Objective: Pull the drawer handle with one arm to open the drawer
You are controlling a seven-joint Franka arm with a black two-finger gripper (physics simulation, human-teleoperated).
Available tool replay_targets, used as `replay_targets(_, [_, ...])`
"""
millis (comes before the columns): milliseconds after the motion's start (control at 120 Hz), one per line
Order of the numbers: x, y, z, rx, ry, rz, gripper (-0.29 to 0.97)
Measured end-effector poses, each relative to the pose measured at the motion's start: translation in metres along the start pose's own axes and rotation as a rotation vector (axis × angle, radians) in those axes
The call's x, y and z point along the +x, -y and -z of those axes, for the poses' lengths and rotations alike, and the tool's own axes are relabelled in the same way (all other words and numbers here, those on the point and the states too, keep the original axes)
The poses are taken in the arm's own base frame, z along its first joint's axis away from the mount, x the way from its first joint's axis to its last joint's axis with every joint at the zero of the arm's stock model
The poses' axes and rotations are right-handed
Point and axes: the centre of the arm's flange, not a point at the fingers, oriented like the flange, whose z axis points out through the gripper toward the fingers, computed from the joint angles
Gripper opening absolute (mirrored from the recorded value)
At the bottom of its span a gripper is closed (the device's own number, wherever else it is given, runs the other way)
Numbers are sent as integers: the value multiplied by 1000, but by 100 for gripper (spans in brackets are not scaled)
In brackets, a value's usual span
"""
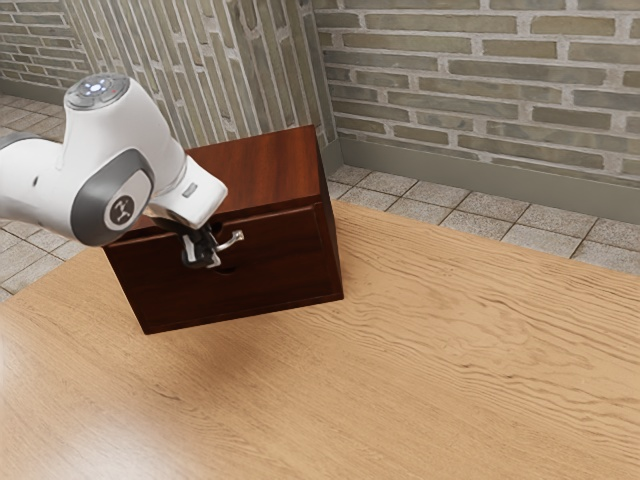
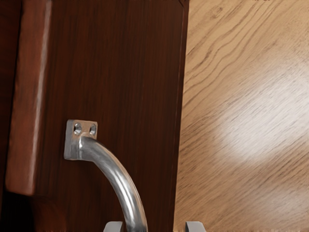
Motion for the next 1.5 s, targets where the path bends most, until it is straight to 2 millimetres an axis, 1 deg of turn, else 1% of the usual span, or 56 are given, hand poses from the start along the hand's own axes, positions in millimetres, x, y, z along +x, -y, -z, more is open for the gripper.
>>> replay_targets(167, [0,-9,-2,-10,5,-5,9])
replay_targets(275, [-1,-19,1,-14,5,-11,8])
replay_targets(475, [-2,-35,7,-15,7,-21,11])
replay_targets(533, [-6,-39,8,-16,9,-15,7])
replay_targets(667, [-9,-52,14,-15,9,-20,5])
replay_targets(825, [0,-65,19,-14,2,-38,4])
replay_targets(925, [-1,-71,20,-15,2,-39,8])
replay_targets(1000, [-2,-77,22,-15,3,-42,6])
replay_targets(1175, [-5,-85,26,-14,3,-45,4])
replay_targets(1500, [-12,-94,33,-7,6,-42,3])
